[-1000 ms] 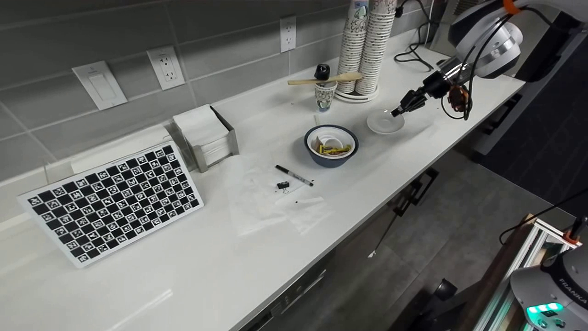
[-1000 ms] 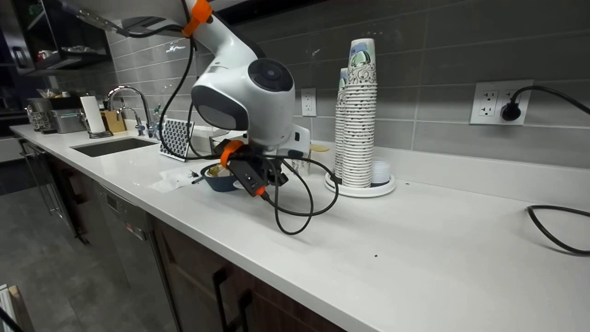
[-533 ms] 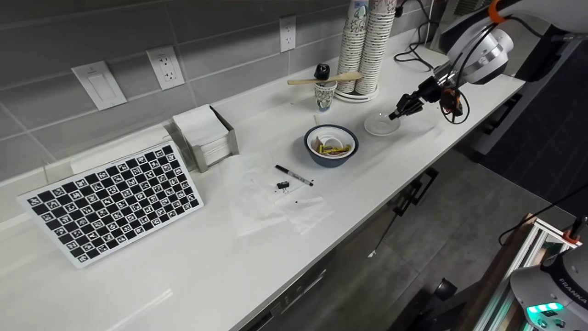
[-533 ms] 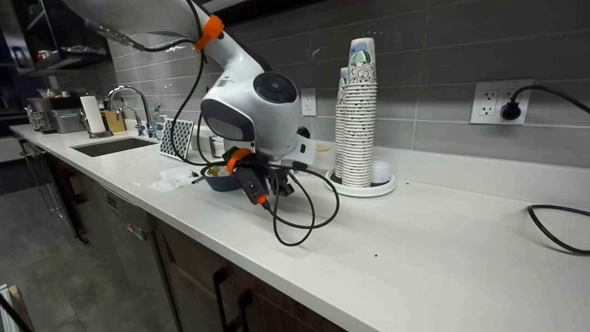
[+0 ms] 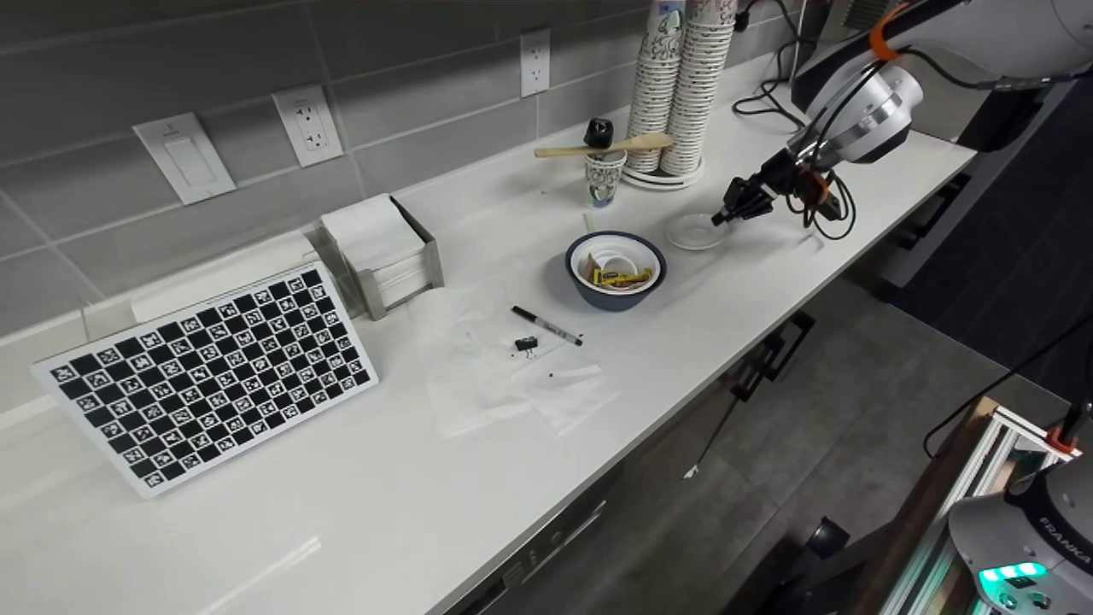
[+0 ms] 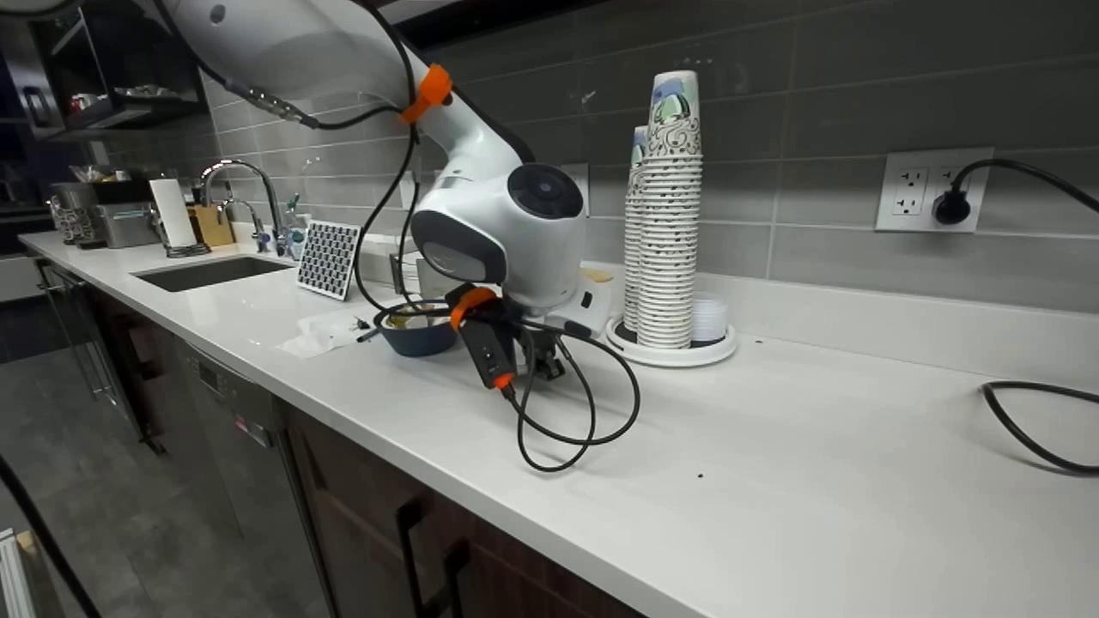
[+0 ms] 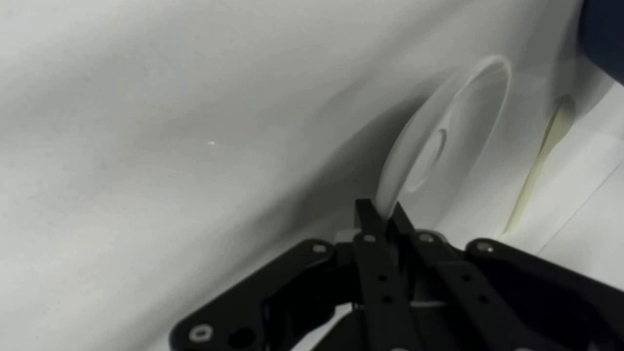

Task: Pour the contents on the white plate into the white bowl.

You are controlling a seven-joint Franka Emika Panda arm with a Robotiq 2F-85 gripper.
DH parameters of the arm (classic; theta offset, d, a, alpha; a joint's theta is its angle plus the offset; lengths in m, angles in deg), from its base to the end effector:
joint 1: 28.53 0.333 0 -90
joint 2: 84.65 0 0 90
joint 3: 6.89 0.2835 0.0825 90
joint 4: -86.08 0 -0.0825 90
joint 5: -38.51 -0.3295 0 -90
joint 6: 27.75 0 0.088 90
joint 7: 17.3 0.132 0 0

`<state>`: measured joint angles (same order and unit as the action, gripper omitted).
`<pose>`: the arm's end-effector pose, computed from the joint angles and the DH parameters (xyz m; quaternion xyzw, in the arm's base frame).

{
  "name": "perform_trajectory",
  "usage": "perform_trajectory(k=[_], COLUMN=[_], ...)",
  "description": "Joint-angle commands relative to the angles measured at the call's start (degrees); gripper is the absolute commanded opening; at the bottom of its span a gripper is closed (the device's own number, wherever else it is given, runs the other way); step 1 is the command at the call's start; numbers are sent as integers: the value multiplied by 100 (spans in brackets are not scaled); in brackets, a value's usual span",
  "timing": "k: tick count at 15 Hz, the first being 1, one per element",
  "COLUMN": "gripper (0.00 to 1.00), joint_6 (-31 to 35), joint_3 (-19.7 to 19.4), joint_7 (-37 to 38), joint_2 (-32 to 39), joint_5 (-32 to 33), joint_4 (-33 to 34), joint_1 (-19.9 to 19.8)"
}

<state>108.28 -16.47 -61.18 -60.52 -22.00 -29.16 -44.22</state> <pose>0.5172 -0.2153 0.2356 -0.9249 0.2194 -0.1659 0.2627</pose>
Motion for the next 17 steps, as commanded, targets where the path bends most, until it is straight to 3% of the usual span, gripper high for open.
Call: perform_trajectory(k=[1,6,9,11,13,16,17], gripper=[38,75,95,100,100,100,100], joint_6=[-113,-64,-96,-196,-254,-308,-288], joint_3=[79,-138,-369,-309,-309,-603,-583], joint_7=[358,760,600,-176,-979,-2142,-1498], joint_2=[184,-47,-742,-1409,-2009,-2931,-2159], joint_5=[12,691,1824,2115,1919,1821,1858], joint_4=[315,190,-398,-916,-1351,-2020,-1361], joint_1=[-113,-73,-133,-350,-522,-618,-454])
